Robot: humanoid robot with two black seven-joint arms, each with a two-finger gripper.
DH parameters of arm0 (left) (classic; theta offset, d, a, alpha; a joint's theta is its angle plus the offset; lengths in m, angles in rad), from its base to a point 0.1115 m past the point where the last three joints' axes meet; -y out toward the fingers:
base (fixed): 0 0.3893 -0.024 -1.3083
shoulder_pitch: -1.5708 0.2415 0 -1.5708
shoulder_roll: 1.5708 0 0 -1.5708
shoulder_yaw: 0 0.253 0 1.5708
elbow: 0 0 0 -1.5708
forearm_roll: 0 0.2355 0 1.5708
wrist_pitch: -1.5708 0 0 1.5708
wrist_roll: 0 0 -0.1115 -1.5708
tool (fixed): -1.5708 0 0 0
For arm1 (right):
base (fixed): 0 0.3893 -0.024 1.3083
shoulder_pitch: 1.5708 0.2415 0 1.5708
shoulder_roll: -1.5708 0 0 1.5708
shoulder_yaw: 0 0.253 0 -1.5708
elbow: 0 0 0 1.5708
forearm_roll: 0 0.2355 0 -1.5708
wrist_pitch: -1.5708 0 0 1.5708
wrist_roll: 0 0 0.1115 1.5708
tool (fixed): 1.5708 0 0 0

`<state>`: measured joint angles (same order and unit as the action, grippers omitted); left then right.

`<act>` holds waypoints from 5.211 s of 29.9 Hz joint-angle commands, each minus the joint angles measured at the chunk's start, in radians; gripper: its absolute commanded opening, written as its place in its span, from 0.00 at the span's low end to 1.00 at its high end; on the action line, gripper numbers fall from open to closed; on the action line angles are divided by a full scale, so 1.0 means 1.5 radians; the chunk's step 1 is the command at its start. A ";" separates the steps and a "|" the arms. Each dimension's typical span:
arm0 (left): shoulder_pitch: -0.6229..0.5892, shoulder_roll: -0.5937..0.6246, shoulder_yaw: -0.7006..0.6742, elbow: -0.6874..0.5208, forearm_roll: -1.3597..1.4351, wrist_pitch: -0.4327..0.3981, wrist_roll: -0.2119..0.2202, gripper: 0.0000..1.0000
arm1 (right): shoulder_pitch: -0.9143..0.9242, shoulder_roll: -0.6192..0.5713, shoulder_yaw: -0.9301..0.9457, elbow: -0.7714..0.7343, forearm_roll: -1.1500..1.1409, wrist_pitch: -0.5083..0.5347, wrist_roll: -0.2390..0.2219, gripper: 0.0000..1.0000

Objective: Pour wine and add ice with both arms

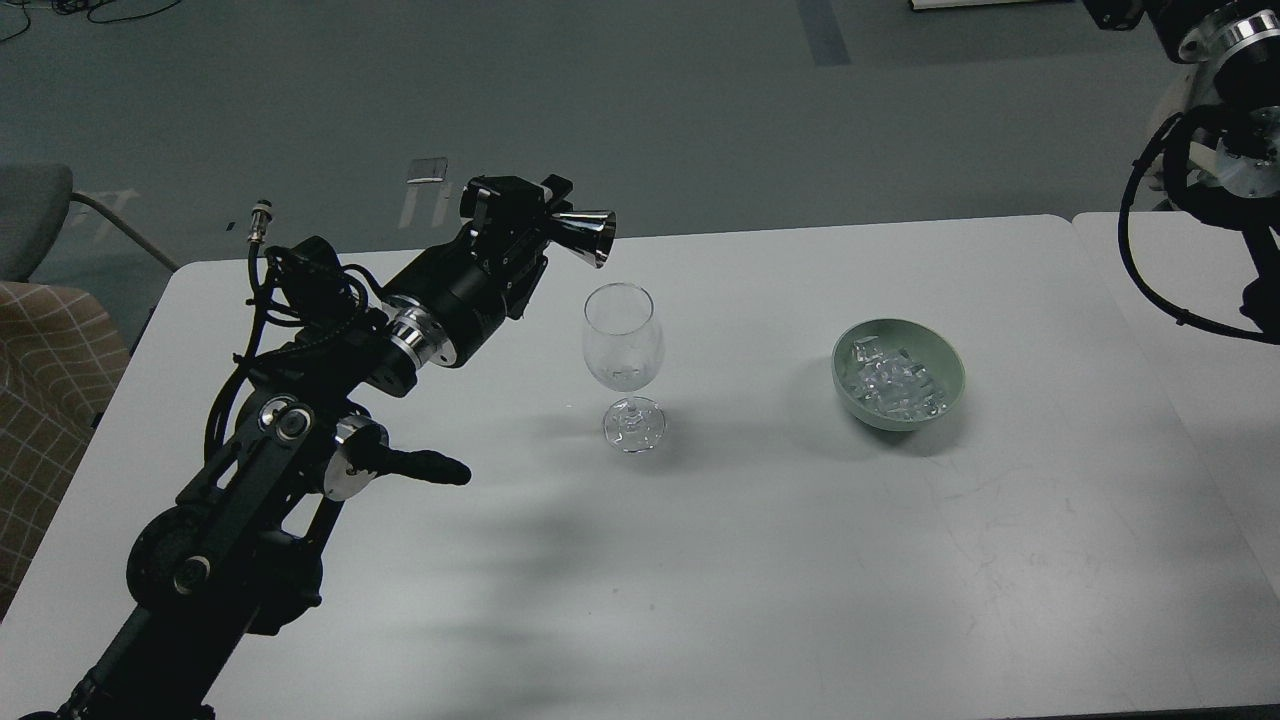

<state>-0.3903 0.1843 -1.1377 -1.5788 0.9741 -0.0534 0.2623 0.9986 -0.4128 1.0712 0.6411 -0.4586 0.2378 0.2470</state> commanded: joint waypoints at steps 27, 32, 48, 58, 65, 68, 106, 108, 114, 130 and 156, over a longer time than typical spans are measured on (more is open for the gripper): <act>0.028 -0.004 -0.232 0.321 -0.594 0.036 -0.072 0.00 | -0.020 -0.006 -0.002 0.003 0.000 -0.001 -0.003 1.00; 0.021 -0.004 -0.229 0.395 -0.594 0.020 -0.080 0.00 | -0.022 -0.007 -0.002 0.002 0.000 -0.002 -0.002 1.00; -0.026 -0.011 -0.221 0.528 -0.593 0.006 -0.097 0.00 | -0.031 -0.003 -0.002 0.003 -0.001 -0.003 -0.003 1.00; -0.030 -0.019 -0.220 0.544 -0.592 0.006 -0.121 0.18 | -0.031 -0.003 -0.002 0.004 0.000 -0.003 -0.003 1.00; -0.034 -0.020 -0.220 0.544 -0.592 0.006 -0.121 0.29 | -0.031 -0.004 -0.002 0.004 0.000 -0.003 -0.003 1.00; -0.036 -0.020 -0.220 0.544 -0.592 0.006 -0.121 0.30 | -0.031 -0.004 -0.002 0.004 0.000 -0.004 -0.003 1.00; -0.042 0.000 -0.222 0.534 -0.592 -0.009 -0.115 0.83 | -0.030 -0.003 0.000 0.005 0.000 -0.004 -0.003 1.00; -0.041 0.004 -0.222 0.534 -0.592 -0.010 -0.115 0.85 | -0.030 -0.003 0.000 0.005 0.000 -0.004 -0.003 1.00; -0.043 0.006 -0.222 0.534 -0.592 -0.029 -0.120 0.97 | -0.027 -0.004 0.000 0.005 0.000 -0.004 -0.003 1.00; -0.117 0.075 -0.172 0.417 -0.547 -0.003 -0.111 0.97 | -0.025 -0.010 0.001 0.009 0.000 -0.004 -0.003 1.00; -0.158 0.119 -0.120 0.440 -0.500 -0.171 -0.289 0.98 | -0.028 -0.059 -0.076 0.016 -0.022 0.001 -0.002 1.00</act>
<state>-0.6275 0.3641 -1.3169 -0.9179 0.2243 -0.3029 -0.1390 0.9495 -0.4605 1.0349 0.6656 -0.4794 0.2391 0.2440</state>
